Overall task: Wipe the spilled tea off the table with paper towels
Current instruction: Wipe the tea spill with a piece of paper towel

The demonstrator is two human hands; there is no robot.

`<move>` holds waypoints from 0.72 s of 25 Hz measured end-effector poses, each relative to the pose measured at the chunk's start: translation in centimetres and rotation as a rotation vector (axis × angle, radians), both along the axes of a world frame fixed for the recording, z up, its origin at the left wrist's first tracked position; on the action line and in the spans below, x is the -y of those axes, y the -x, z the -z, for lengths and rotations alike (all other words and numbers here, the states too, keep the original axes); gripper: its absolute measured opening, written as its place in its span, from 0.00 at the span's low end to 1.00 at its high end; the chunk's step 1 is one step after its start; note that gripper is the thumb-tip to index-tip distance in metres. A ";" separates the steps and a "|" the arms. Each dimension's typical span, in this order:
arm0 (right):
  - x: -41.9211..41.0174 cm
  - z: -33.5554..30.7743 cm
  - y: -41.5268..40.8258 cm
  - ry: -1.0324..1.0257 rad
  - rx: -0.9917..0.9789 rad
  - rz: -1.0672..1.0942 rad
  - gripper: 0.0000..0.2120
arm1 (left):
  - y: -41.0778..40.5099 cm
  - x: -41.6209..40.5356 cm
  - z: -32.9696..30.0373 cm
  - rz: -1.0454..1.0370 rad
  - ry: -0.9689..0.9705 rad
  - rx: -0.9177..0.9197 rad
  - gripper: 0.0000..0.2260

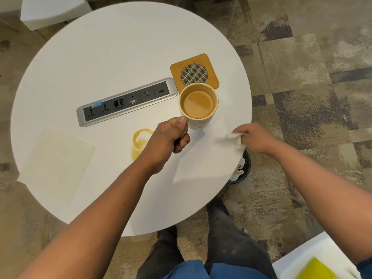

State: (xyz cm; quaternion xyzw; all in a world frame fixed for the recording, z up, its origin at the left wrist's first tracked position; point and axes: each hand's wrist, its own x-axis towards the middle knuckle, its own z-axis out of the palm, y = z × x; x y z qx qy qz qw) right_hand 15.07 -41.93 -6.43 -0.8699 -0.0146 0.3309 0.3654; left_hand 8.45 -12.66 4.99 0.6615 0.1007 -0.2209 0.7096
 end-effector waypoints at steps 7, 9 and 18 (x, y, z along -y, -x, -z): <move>-0.7 0.2 -0.2 -0.390 -0.078 0.669 0.25 | -0.2 0.2 0.1 0.007 0.013 0.006 0.19; -1.0 0.7 -0.2 -0.290 0.002 0.691 0.19 | -0.3 0.2 0.2 0.006 0.017 0.007 0.19; -0.8 1.2 1.2 0.079 0.311 0.384 0.15 | -0.4 0.3 0.1 0.014 0.015 0.003 0.19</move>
